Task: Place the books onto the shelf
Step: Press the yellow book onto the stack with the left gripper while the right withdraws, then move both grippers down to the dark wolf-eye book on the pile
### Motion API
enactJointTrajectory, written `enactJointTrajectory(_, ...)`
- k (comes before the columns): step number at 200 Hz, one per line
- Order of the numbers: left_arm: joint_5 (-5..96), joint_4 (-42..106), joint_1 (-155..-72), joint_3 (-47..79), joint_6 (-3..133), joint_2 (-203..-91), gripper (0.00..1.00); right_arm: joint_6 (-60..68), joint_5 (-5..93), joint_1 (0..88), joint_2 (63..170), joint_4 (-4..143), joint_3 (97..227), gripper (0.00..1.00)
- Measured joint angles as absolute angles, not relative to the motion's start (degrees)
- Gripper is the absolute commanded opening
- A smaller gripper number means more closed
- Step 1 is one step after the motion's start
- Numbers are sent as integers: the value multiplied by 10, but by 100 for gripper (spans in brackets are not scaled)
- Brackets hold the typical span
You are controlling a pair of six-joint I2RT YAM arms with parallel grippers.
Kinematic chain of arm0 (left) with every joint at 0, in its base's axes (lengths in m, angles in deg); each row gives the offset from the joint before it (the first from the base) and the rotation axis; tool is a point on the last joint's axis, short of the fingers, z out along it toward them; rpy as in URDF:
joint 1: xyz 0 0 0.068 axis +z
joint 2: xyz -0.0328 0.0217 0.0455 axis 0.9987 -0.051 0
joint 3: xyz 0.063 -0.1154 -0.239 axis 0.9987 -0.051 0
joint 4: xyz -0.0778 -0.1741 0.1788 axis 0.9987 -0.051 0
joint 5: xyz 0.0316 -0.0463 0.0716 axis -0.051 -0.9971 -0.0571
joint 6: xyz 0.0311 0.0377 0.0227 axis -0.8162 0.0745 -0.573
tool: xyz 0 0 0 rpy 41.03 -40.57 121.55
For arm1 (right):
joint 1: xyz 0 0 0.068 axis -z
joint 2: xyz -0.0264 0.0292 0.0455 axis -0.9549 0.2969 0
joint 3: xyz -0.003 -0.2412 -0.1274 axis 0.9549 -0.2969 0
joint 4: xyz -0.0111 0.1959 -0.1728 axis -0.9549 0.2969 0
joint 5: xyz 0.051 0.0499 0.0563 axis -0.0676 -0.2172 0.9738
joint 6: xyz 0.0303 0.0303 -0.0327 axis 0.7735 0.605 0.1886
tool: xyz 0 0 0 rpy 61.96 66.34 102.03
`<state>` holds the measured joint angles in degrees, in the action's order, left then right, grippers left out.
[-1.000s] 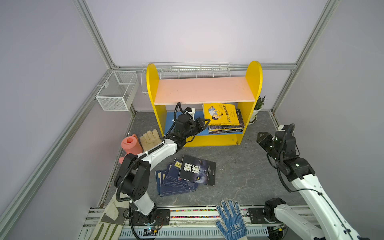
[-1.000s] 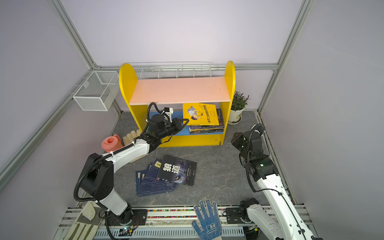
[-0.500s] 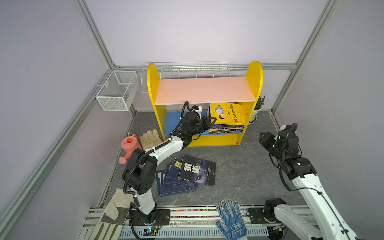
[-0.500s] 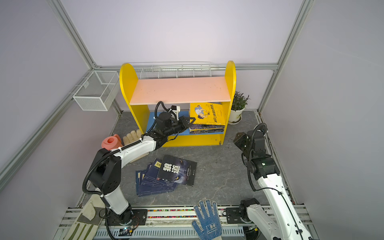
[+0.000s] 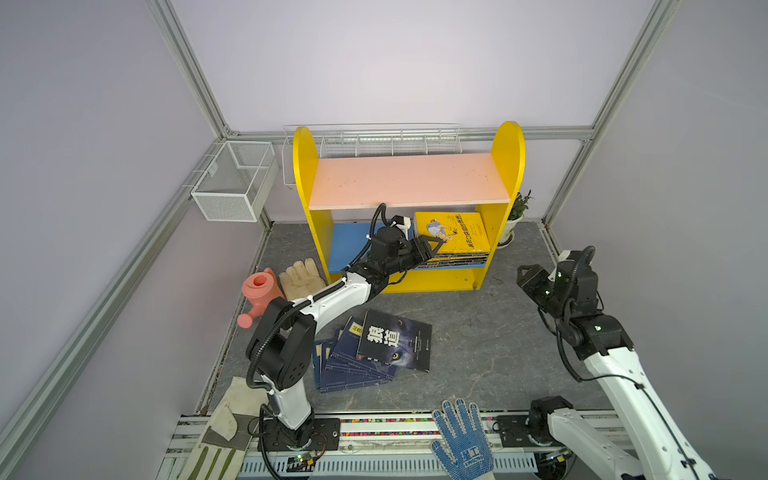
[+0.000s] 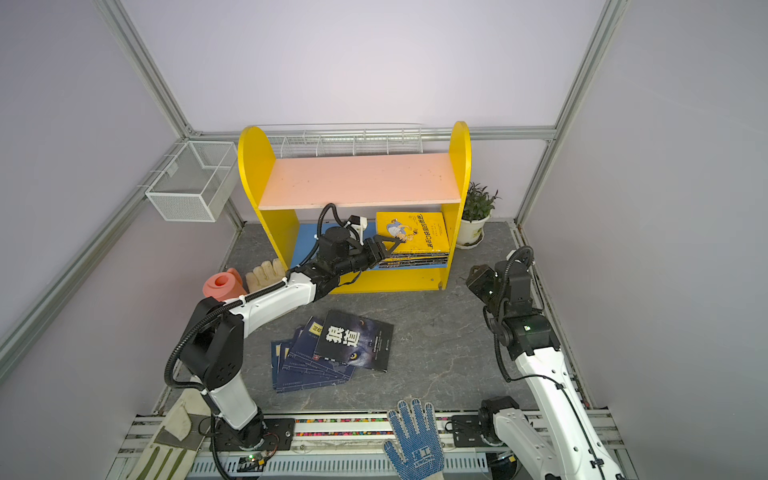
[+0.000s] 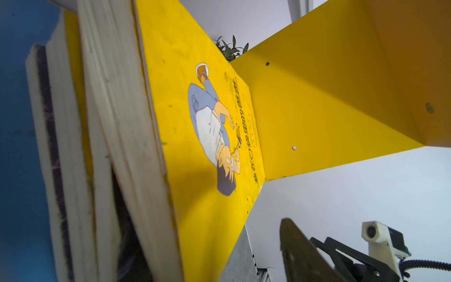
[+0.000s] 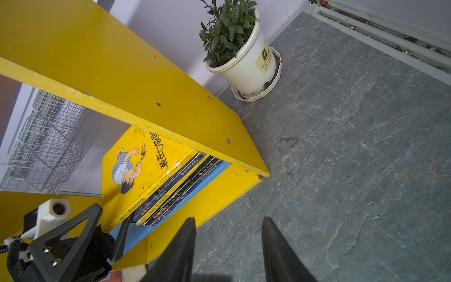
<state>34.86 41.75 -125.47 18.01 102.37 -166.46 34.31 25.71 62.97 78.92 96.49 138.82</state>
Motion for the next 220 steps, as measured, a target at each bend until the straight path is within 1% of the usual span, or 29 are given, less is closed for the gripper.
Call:
enactJointTrajectory(43, 370, 381, -1259, 191, 1001, -1655, 94, 343, 261, 632, 789, 965, 1388, 46)
enactJointTrajectory(60, 382, 369, -1259, 192, 993, -1645, 99, 343, 264, 633, 789, 965, 1388, 46)
enactJointTrajectory(124, 437, 320, -1259, 191, 957, -1596, 99, 338, 288, 633, 799, 964, 1388, 45)
enactJointTrajectory(168, 468, 304, -1259, 159, 927, -1554, 99, 316, 343, 627, 840, 963, 1389, 44)
enactJointTrajectory(203, 494, 278, -1259, 98, 898, -1502, 99, 250, 386, 565, 883, 963, 1403, 44)
enactJointTrajectory(220, 502, 263, -1259, 70, 891, -1481, 98, 225, 400, 535, 900, 962, 1409, 40)
